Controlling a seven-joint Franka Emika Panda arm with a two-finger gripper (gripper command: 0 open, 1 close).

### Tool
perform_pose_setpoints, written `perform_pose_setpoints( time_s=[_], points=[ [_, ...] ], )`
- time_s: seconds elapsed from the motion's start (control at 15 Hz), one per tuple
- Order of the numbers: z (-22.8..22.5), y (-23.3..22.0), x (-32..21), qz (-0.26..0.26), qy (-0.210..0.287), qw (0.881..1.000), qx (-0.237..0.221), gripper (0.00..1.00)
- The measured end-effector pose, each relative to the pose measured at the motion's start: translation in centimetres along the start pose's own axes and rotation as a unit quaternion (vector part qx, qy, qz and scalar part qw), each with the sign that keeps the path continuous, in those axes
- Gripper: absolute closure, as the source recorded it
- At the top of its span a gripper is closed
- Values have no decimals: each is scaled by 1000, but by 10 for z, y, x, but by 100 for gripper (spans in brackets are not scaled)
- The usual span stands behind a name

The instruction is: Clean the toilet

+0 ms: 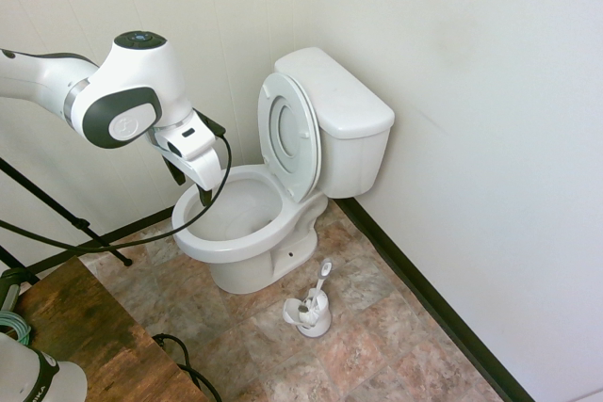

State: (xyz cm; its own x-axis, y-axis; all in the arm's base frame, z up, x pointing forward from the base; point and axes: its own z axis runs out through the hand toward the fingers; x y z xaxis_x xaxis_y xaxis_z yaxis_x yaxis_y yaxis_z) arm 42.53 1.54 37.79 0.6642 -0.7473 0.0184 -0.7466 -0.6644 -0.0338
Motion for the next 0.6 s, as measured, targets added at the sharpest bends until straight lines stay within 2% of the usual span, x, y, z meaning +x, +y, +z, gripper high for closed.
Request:
perform_pose_setpoints(
  time_s=[0.27, 0.6],
  points=[
    [5, -3, 10, 9, -2, 1000, 1, 0],
    [25, -5, 86, 80, -17, 997, -1, 0]
  ],
)
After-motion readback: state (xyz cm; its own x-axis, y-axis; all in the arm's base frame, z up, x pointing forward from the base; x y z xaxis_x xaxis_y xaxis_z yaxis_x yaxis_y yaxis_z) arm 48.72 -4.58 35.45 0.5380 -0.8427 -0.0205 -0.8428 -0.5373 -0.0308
